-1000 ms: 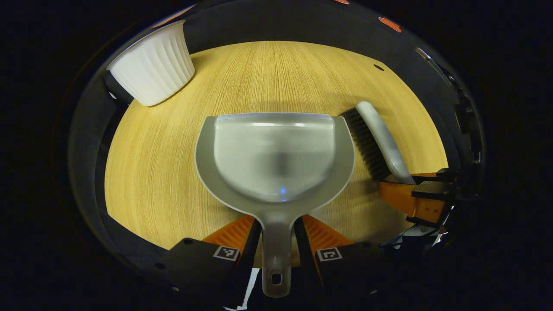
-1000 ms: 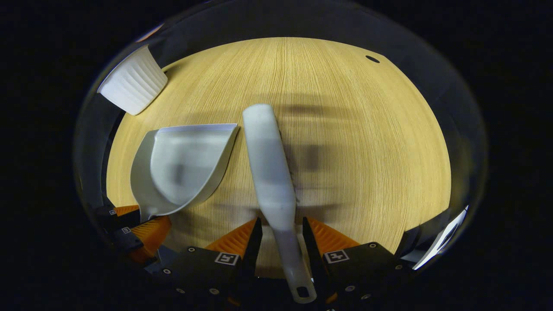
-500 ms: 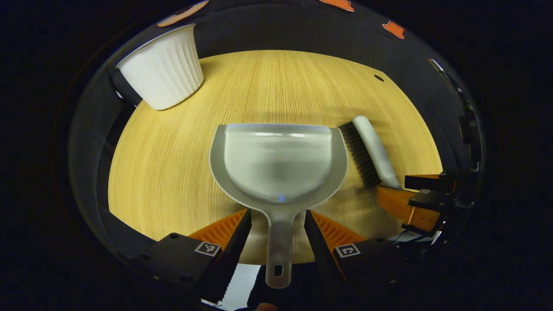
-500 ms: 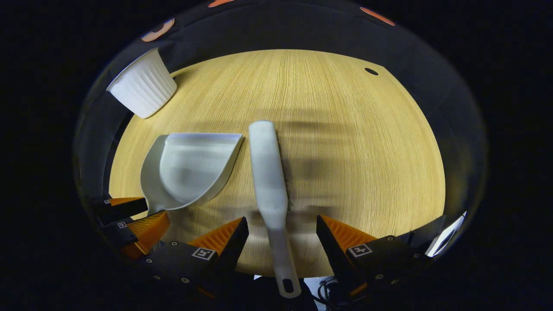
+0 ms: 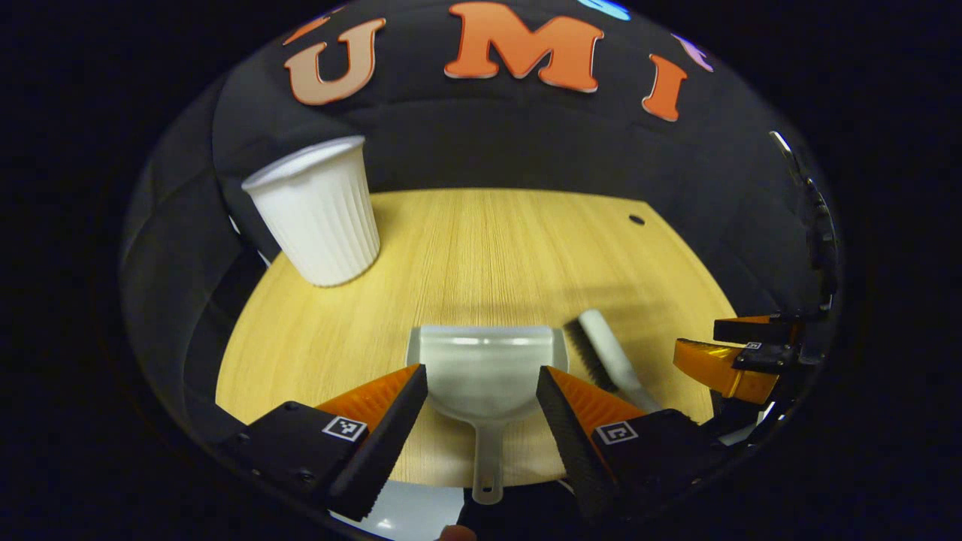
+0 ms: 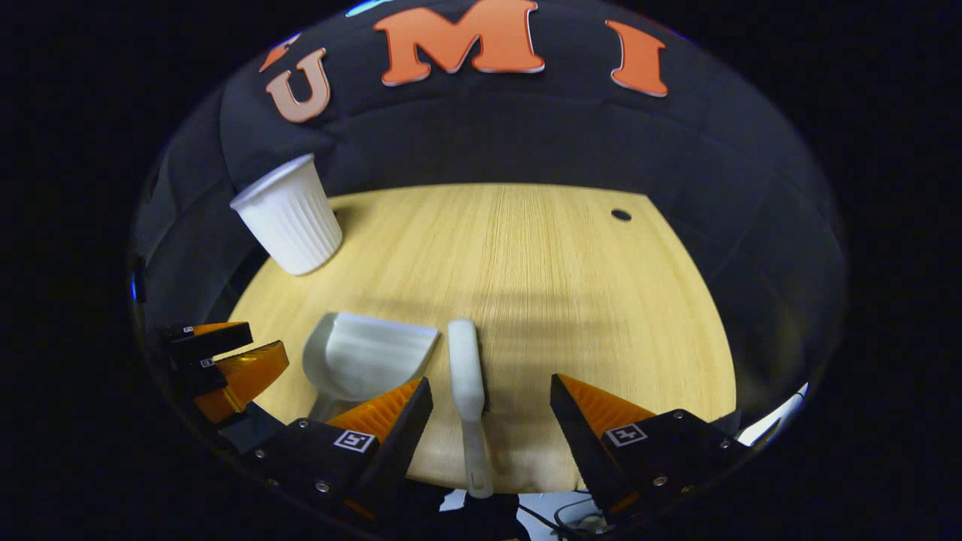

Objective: Pick up the small broom and dustpan from the desktop, sweep the trash into the dustpan with the broom, and then empty the trash into the garbage bin.

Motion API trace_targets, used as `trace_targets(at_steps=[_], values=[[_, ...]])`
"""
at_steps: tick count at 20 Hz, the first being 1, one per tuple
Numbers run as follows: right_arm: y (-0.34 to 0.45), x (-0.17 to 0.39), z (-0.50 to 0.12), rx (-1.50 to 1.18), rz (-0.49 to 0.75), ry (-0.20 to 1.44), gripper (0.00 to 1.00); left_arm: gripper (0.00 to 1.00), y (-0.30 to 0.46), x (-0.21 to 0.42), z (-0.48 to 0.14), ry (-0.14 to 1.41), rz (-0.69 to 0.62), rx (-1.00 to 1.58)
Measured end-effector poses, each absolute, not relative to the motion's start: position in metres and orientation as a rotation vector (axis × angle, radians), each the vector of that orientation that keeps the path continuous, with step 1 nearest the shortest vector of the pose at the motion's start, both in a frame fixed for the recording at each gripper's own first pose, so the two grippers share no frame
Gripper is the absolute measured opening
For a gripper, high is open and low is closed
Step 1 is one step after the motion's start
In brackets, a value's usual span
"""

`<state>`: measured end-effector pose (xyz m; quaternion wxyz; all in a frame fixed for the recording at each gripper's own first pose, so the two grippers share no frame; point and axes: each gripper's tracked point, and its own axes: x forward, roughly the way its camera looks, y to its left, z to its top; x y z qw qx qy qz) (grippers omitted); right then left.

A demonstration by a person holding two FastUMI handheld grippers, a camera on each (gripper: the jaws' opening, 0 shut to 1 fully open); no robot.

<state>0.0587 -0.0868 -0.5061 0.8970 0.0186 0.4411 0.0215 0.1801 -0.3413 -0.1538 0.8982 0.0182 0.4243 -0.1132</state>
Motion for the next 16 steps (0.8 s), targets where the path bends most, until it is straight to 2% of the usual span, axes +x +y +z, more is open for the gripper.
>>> trace_targets(at_steps=[3,7,11,14,15,16], values=[[-0.092,0.077,-0.441,0.021,0.053,0.731,0.95,0.94,-0.338,0.204,-0.092,0.630,-0.219,0.057],[-0.098,0.077,-0.380,0.010,0.036,0.524,0.94,0.94,-0.342,0.189,-0.034,0.382,-0.216,0.093],[-0.116,0.076,-0.314,0.018,0.000,0.316,0.94,0.91,-0.336,0.188,-0.024,0.204,-0.202,0.071],[-0.128,0.077,-0.277,0.024,-0.037,0.188,0.94,0.90,-0.338,0.190,-0.027,0.157,-0.187,0.060],[-0.131,0.075,-0.268,0.015,-0.044,0.150,0.94,0.93,-0.337,0.192,-0.024,0.137,-0.181,0.050],[-0.135,0.069,-0.261,0.001,-0.054,0.122,0.94,0.90,-0.336,0.191,-0.020,0.113,-0.172,0.045]])
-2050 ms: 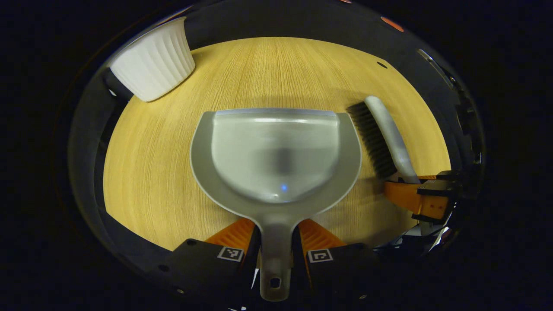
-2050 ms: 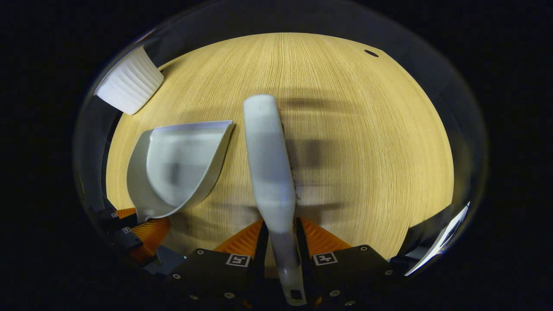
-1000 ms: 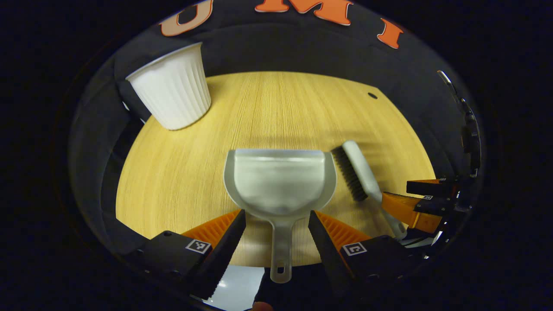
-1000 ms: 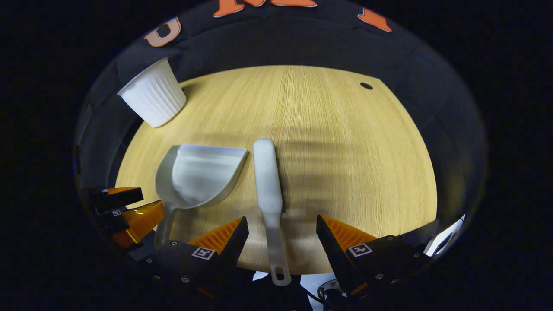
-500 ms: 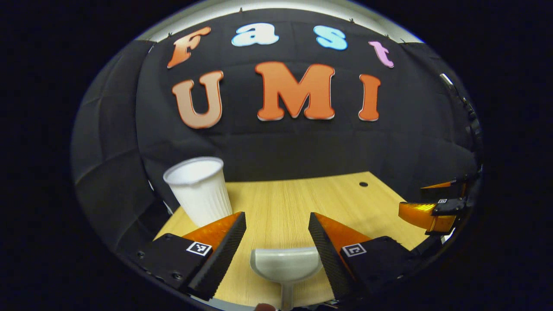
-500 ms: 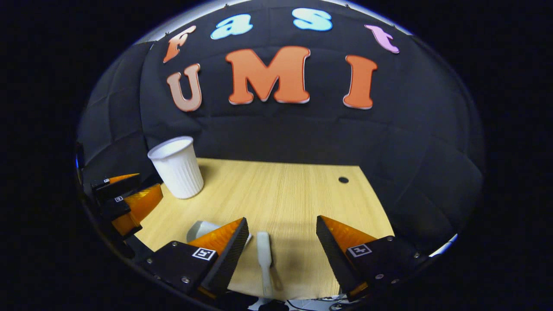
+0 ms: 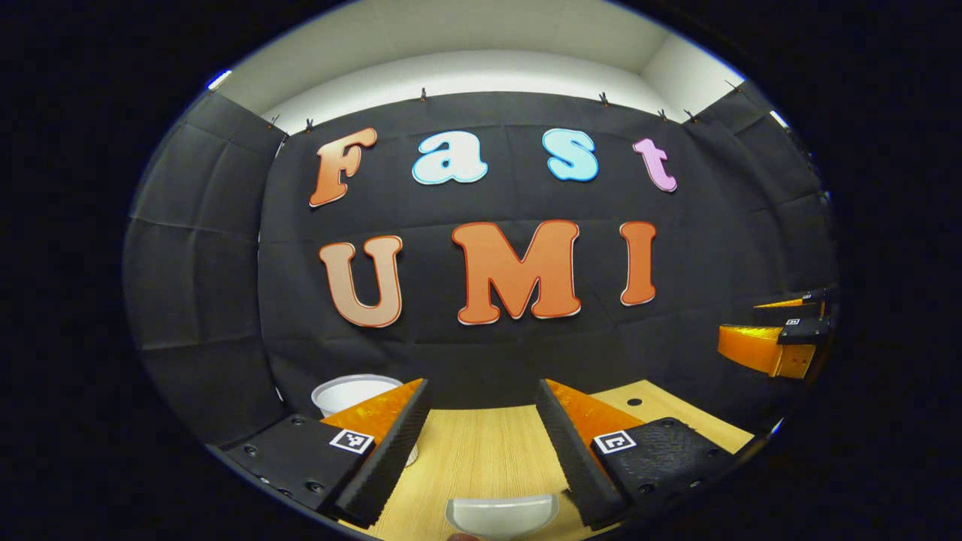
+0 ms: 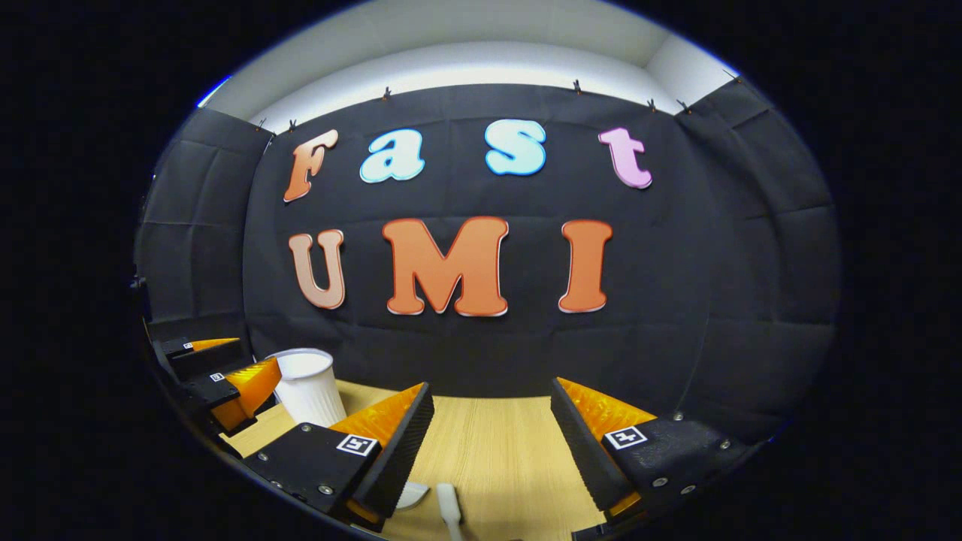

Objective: Pick up the small broom and dustpan from the desktop, sweep the trash into the dustpan with the broom, and then empty the trash into the garbage bin.

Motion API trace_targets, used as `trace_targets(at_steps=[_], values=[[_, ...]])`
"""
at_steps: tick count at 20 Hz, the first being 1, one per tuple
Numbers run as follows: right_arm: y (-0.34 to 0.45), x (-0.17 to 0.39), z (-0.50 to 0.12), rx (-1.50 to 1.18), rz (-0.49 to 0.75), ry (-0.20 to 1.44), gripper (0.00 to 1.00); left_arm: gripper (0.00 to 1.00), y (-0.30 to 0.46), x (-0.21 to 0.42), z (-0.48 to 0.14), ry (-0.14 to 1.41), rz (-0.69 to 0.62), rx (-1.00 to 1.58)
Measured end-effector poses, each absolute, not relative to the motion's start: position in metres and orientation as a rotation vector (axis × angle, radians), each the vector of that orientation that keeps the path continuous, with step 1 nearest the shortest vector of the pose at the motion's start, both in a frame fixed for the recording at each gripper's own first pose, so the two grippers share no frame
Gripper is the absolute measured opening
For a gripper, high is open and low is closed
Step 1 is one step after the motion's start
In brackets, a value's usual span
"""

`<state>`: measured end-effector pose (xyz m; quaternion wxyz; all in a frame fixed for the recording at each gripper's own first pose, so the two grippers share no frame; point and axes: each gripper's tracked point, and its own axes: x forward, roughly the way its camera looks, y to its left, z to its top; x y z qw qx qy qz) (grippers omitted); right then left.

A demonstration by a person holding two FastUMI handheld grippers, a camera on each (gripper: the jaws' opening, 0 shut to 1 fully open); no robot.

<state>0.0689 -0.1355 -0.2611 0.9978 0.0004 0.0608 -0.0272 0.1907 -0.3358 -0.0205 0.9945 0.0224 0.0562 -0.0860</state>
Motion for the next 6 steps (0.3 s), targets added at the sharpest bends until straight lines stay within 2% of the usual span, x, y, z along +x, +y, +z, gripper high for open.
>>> trace_targets(at_steps=[6], values=[[-0.143,0.059,-0.231,-0.007,-0.055,0.032,0.93,0.92,-0.331,0.179,0.024,0.008,-0.128,0.046]])
